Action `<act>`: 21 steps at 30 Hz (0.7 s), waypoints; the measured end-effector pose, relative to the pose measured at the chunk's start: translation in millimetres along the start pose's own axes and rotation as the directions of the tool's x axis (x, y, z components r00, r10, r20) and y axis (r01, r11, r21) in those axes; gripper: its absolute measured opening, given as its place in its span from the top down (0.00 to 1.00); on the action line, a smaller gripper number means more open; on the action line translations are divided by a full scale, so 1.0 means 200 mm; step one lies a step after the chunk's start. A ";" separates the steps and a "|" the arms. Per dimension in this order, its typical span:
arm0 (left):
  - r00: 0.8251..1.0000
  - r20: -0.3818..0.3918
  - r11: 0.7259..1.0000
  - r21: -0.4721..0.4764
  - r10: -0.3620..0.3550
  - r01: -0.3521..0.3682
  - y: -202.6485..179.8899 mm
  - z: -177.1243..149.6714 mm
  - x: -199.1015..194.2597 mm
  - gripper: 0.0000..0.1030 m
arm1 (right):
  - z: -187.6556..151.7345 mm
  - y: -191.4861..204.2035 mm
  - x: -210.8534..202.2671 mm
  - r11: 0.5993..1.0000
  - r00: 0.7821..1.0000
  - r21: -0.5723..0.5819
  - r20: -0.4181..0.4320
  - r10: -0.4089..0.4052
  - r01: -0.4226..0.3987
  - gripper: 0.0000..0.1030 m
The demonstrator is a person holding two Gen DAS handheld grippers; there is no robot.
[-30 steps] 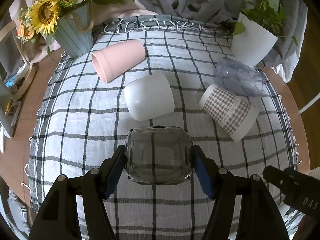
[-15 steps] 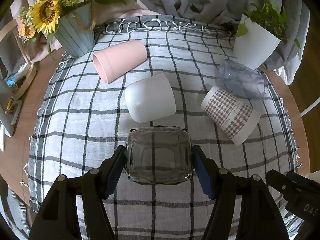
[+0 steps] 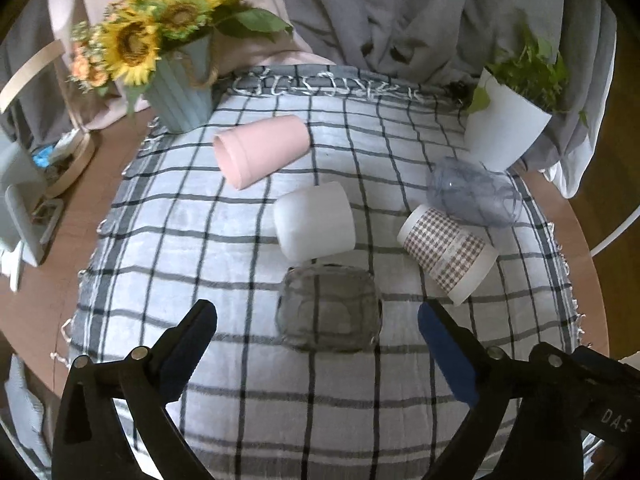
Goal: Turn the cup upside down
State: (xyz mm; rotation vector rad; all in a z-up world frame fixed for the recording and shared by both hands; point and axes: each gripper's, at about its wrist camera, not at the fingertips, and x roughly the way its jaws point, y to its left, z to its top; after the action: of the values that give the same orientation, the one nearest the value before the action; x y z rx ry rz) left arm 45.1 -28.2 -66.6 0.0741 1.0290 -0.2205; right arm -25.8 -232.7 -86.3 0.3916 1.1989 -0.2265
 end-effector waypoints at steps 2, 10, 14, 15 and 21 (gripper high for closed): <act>1.000 0.003 1.000 -0.002 0.014 -0.014 0.03 -0.02 -0.06 0.00 | -0.01 0.03 -0.04 1.000 1.000 -0.022 0.019 0.008 -0.007 0.19; 0.993 0.054 0.994 -0.012 0.105 -0.104 0.20 -0.12 -0.31 0.00 | -0.14 0.15 -0.24 0.997 0.991 -0.081 0.134 0.028 -0.018 0.12; 0.993 0.055 0.994 -0.037 0.107 -0.106 0.29 -0.18 -0.41 0.00 | -0.23 0.21 -0.34 0.996 0.987 -0.086 0.159 0.037 -0.023 0.12; 0.993 0.054 0.994 -0.041 0.107 -0.105 0.31 -0.19 -0.43 0.00 | -0.25 0.23 -0.36 0.995 0.984 -0.092 0.172 0.043 -0.027 0.12; 0.994 0.067 0.996 -0.012 0.087 -0.086 0.35 -0.29 -0.54 0.00 | -0.40 0.31 -0.51 0.993 0.959 -0.120 0.281 0.035 -0.001 0.12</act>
State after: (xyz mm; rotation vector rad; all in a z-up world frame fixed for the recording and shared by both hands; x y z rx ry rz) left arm -41.6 65.9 -5.8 0.1023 0.9570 -0.1386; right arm -107.5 -146.7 -4.0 0.2553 0.9213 -0.1874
